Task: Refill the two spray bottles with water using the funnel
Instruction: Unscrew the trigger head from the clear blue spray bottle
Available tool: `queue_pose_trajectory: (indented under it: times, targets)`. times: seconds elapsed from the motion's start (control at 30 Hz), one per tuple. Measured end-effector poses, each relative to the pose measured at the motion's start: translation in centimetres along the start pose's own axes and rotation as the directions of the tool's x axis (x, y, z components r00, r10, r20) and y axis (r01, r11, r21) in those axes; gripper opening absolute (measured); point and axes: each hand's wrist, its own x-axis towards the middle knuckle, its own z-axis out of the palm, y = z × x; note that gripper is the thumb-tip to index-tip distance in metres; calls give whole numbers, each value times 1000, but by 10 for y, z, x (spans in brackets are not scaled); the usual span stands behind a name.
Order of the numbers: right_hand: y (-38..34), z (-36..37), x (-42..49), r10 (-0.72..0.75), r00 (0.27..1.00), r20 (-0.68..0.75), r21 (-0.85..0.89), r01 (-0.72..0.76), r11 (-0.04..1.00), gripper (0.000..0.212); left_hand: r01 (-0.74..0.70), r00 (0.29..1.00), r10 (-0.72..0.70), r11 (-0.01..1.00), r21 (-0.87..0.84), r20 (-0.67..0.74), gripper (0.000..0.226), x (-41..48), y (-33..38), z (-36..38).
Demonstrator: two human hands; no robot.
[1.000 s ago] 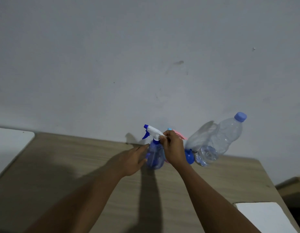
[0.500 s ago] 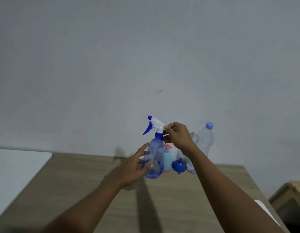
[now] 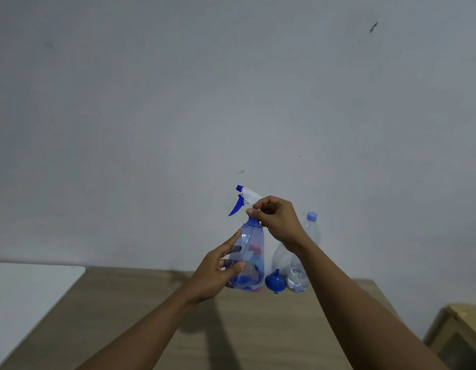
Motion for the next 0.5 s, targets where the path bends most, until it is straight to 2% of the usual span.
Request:
queue_pose_trajectory:
  times: [0.1, 0.3, 0.5]
  targets:
    - [-3, 0, -1, -21, 997, -80, 31, 24, 999, 18, -4, 1000, 4, 1000, -14, 17, 65, 0, 9, 4]
    - [-9, -8, 0, -15, 998, -61, 39, 18, 999, 14, -30, 999, 30, 1000, 7, 16, 67, 2, 16, 7]
    - [-8, -11, 6, -18, 999, 28, 66, 16, 998, 15, -41, 999, 41, 999, 21, 10, 67, 7, 16, 1]
